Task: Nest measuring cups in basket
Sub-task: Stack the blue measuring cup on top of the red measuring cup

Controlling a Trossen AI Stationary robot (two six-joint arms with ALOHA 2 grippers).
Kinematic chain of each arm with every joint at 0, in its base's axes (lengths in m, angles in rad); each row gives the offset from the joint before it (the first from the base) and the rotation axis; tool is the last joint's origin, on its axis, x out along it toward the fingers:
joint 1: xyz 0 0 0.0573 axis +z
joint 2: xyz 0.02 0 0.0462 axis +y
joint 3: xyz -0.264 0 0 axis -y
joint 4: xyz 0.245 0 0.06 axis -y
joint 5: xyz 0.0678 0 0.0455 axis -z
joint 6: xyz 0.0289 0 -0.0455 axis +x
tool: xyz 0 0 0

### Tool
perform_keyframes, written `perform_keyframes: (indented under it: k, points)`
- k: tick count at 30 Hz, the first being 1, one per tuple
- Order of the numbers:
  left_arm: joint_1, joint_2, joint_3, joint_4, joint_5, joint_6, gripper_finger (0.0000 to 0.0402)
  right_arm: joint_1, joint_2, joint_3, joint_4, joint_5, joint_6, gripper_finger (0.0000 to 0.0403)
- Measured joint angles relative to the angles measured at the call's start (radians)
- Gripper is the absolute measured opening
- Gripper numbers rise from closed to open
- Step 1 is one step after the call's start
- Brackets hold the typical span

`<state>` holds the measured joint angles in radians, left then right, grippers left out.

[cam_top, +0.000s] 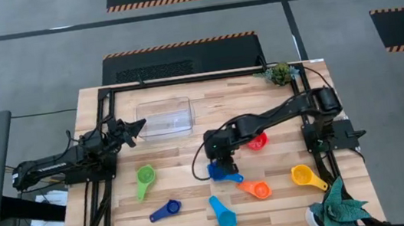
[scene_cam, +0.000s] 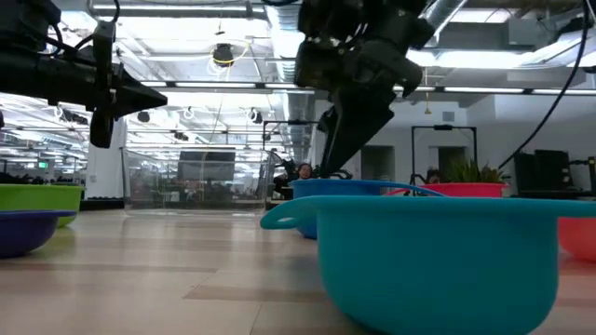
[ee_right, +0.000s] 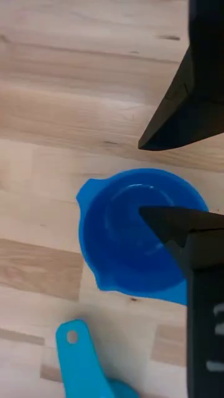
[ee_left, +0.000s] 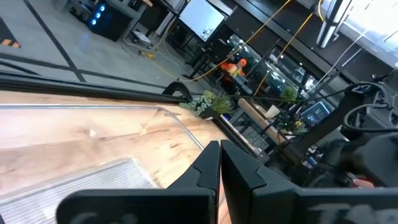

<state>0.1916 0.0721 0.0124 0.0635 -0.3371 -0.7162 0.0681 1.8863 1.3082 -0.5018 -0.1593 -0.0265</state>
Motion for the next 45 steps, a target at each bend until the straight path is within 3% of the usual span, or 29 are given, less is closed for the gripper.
perform_keyframes:
  k: [15,18,21,23,28,37,39,45]
  points:
    - [0.000,0.009,0.000,0.000,0.016,0.056,0.0000,0.002,0.139,0.036,0.019,0.005,0.096,0.0161]
    - [0.000,0.009,0.000,0.000,0.017,0.061,0.0000,0.002,0.152,0.036,0.014,0.014,0.164,0.0124]
    - [0.000,0.009,0.000,0.000,0.017,0.067,0.0000,0.001,0.141,0.035,-0.003,0.021,0.216,0.0046]
    - [0.000,0.009,0.000,0.000,0.017,0.079,0.0000,0.002,0.116,0.039,-0.034,0.038,0.212,0.0018]
    - [0.000,0.013,0.000,0.001,0.014,0.095,0.0000,-0.004,0.038,0.124,-0.258,0.138,0.145,0.0011]
    - [0.000,0.029,0.000,-0.001,0.011,0.096,0.0000,-0.020,-0.108,0.185,-0.648,0.481,0.004,0.0008]
    - [0.000,0.028,0.000,0.000,0.011,0.095,0.0000,-0.040,-0.124,0.184,-0.703,0.489,0.130,0.0008]
    - [0.000,0.028,0.000,-0.001,0.011,0.067,0.0000,-0.079,-0.136,0.165,-0.891,0.452,0.808,0.0008]
